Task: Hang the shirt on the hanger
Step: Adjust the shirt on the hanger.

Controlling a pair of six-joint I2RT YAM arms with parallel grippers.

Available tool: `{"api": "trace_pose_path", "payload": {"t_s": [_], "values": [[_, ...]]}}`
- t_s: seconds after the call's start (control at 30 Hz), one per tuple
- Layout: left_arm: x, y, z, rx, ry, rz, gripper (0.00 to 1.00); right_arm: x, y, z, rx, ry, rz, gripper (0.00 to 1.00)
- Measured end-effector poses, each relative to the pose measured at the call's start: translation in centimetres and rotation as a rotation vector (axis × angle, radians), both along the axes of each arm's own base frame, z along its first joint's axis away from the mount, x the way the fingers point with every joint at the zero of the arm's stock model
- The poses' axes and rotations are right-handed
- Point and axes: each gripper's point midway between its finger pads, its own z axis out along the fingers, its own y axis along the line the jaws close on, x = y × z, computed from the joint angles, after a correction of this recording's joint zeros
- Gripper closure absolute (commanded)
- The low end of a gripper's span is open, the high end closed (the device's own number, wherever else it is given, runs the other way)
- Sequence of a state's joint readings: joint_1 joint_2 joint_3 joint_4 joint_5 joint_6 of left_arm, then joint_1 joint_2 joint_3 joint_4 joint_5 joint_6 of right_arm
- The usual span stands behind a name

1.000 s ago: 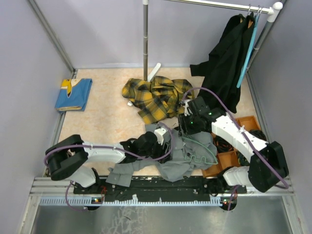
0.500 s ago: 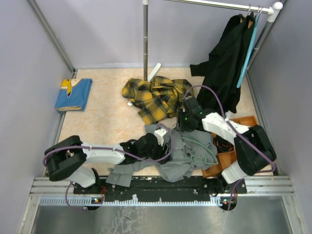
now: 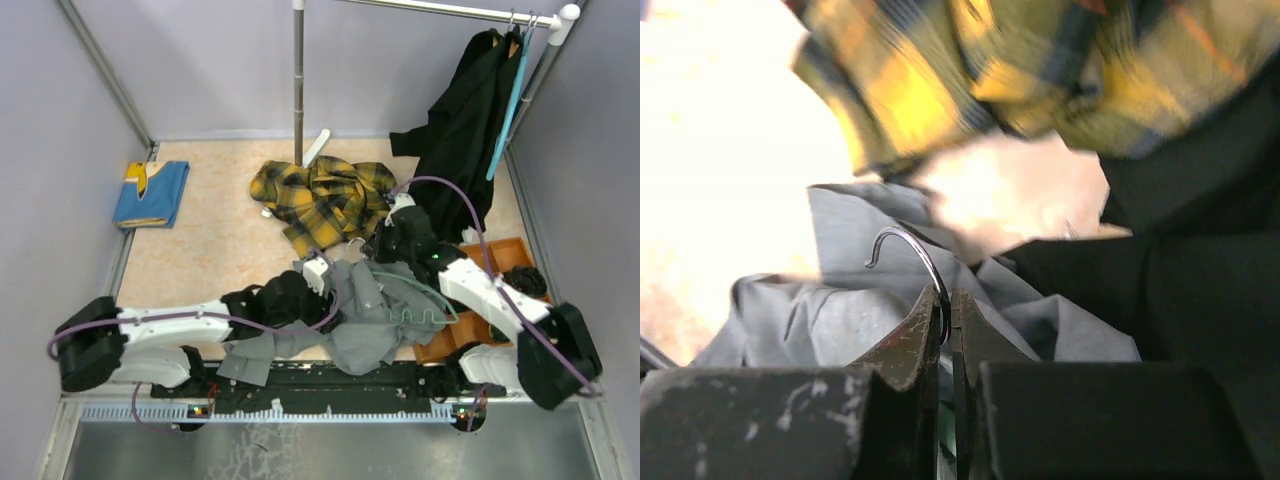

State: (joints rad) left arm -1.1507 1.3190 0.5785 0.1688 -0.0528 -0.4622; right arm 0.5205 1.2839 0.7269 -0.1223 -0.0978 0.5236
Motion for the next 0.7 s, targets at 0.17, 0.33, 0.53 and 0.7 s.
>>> {"api": "trace_pose_path", "payload": {"t_s": [0.17,0.33,0.53,0.7], "values": [[1.0,1.5,7.5,-0.119,-0.157,0.031,0.20,0.0,0.1,7.6,0.086,-0.273,0.065,1.00],[1.8,3.5,16.3,-0.273,-0.343,0.069,0.07,-1.0,-0.7,13.3,0.104,-0.486,0.110,1.00],[3.3,6.4,22.3,-0.266,-0.513,0.152,0.01,-2.1,-1.7,19.8,0.090,-0.660,0.144,1.00],[4.7,8.3,23.4,-0.176,-0.589,0.226,0.01,-3.7,-2.2,26.8,0.115,-0.802,0.174,1.00]]}}
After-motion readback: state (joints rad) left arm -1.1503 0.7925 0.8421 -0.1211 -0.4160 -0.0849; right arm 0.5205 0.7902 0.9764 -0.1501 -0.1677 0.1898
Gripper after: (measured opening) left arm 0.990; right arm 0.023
